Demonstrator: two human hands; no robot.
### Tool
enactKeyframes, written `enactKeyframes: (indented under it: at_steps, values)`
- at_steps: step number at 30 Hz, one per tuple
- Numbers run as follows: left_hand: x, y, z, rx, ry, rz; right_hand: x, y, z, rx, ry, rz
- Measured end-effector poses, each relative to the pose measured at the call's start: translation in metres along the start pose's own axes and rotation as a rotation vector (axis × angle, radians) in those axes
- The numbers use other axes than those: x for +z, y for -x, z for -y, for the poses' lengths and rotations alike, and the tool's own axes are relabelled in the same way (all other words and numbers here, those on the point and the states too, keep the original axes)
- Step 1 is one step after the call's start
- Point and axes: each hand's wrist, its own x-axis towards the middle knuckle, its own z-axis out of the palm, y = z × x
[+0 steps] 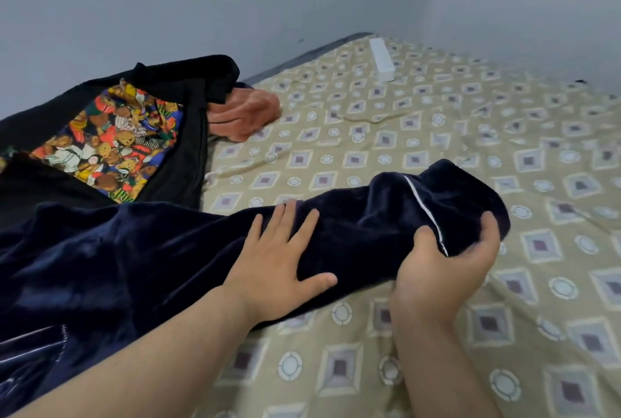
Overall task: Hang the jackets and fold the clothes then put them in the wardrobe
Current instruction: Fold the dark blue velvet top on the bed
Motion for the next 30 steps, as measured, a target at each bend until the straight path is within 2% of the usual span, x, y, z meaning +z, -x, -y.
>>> enactKeyframes:
  at_steps: [2, 4, 5, 6, 8, 10, 12, 14, 16, 18, 20, 23, 26, 30]
  values:
    - [-0.009, -0.002, -0.006, -0.042, -0.004, 0.104, 0.0, 0.001, 0.003, 0.008, 0.02, 0.022]
    - [-0.025, -0.005, -0.009, -0.089, 0.052, 0.254, 0.003, 0.006, 0.001, 0.039, 0.058, 0.12]
    - [-0.034, -0.012, -0.013, -0.131, 0.184, 0.303, 0.005, 0.011, 0.0, 0.025, 0.076, 0.216]
    - [-0.045, -0.011, -0.018, -0.195, 0.439, 0.311, 0.008, 0.02, 0.0, -0.019, 0.091, 0.331]
    - [-0.063, -0.002, -0.017, -0.304, 1.004, 0.271, 0.014, 0.04, 0.001, -0.163, 0.154, 0.548]
    - [-0.07, -0.009, -0.015, -0.308, 1.252, 0.105, 0.015, 0.051, -0.003, -0.331, 0.278, 0.69]
    - [-0.071, -0.005, -0.014, -0.216, 1.383, 0.041, 0.016, 0.053, -0.008, -0.329, 0.317, 0.79]
    - [-0.065, 0.002, -0.016, -0.156, 1.371, 0.065, 0.016, 0.053, -0.01, -0.23, 0.26, 0.842]
    - [-0.063, 0.005, -0.021, -0.17, 1.306, 0.073, 0.016, 0.053, -0.01, -0.129, 0.187, 0.827]
    - [-0.066, 0.006, -0.024, -0.172, 1.312, 0.084, 0.015, 0.056, -0.006, -0.105, 0.107, 0.778]
    - [-0.075, 0.007, -0.029, -0.098, 1.3, 0.145, 0.015, 0.055, -0.004, -0.104, 0.041, 0.722]
    - [-0.087, 0.003, -0.04, -0.017, 1.231, 0.241, 0.016, 0.051, -0.001, -0.103, 0.078, 0.733]
    - [-0.09, -0.001, -0.044, -0.094, 1.224, 0.235, 0.017, 0.05, 0.002, -0.167, 0.149, 0.789]
    - [-0.075, -0.002, -0.033, -0.407, 1.531, 0.059, 0.013, 0.049, -0.002, -0.323, 0.33, 0.963]
